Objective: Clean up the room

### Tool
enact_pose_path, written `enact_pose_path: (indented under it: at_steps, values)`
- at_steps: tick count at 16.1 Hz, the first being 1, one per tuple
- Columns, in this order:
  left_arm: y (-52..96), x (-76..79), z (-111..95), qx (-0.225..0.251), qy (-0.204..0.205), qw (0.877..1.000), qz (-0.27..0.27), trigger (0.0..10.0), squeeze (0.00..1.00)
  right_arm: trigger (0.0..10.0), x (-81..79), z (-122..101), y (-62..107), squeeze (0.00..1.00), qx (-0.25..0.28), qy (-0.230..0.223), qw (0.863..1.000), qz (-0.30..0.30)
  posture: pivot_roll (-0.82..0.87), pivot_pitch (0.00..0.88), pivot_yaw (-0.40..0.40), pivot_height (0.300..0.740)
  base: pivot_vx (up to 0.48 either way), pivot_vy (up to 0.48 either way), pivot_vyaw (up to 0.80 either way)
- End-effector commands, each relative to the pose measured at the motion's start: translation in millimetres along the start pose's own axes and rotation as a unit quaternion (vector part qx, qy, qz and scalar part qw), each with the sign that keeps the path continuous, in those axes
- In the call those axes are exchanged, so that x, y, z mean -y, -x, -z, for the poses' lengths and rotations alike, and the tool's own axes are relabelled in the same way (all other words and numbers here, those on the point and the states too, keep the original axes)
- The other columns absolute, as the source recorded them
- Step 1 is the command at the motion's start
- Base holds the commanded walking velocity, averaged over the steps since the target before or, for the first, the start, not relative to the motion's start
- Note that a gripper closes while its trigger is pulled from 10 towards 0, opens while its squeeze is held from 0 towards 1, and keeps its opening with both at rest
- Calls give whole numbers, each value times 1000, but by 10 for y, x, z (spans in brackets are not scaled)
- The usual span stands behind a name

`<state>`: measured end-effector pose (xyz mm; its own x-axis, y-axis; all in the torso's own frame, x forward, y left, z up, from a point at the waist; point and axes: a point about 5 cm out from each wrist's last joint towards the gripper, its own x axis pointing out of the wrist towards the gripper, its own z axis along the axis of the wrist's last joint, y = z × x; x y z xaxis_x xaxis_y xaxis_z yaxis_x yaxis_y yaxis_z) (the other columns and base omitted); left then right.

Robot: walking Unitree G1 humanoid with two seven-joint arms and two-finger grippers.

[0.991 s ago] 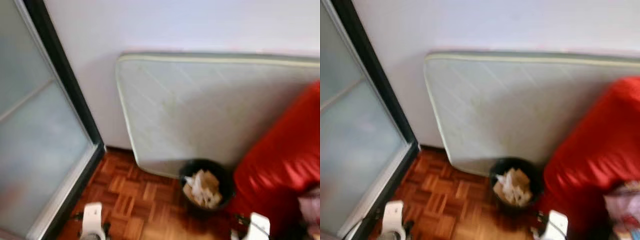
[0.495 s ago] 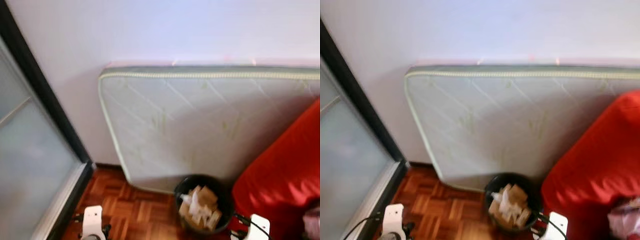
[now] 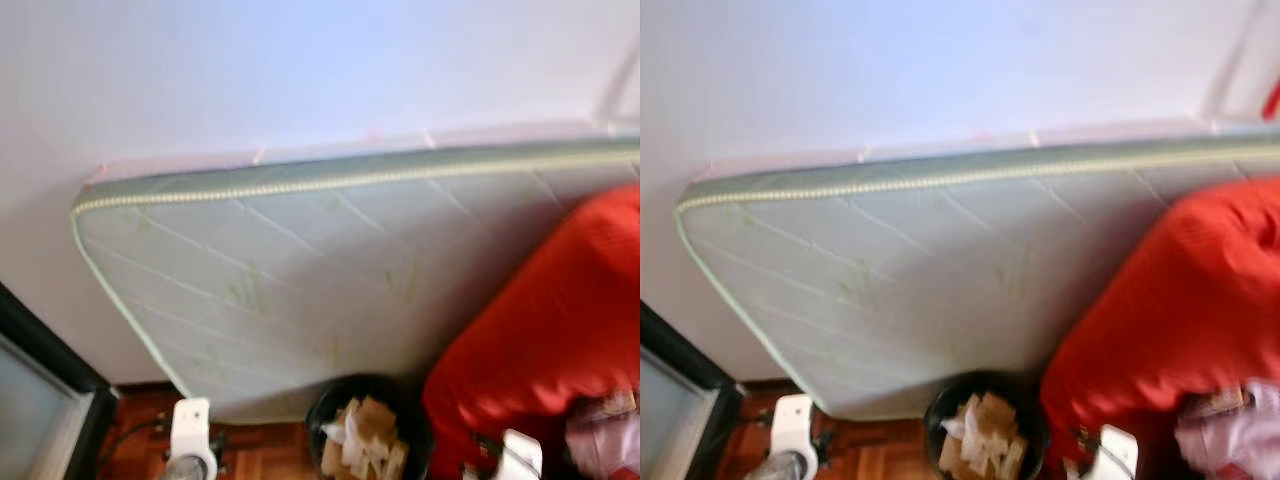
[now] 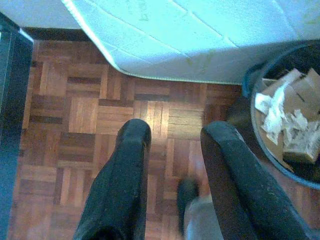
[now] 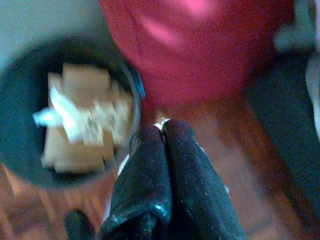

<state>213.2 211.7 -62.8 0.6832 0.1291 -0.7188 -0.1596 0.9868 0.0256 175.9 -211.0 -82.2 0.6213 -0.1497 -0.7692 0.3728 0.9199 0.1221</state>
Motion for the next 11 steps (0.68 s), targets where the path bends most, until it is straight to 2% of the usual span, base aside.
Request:
enact_pose_path:
  at_steps: [1, 6, 7, 11]
  values:
    - [36, -131, 114, -18, 1, 1000, -18, 10000, 0, 10000, -119, 87, 10, 0, -10, -1, 1000, -26, 27, 0, 54, 740, 0, 0, 0]
    - [37, -146, 114, -17, -2, 1000, -18, 10000, 0, 10000, -170, 71, 6, 0, -7, 21, 999, -44, 24, 0, 61, 740, 0, 0, 0]
    - [38, -149, 115, -17, -3, 1000, -18, 10000, 0, 10000, -169, 67, 7, 0, -5, 37, 998, -47, 25, 0, 61, 740, 0, 0, 800]
    - [41, -154, 120, -18, -4, 1000, -18, 10000, 0, 10000, -194, 71, 5, 0, -6, 31, 998, -51, 25, 0, 64, 740, 0, 0, 800]
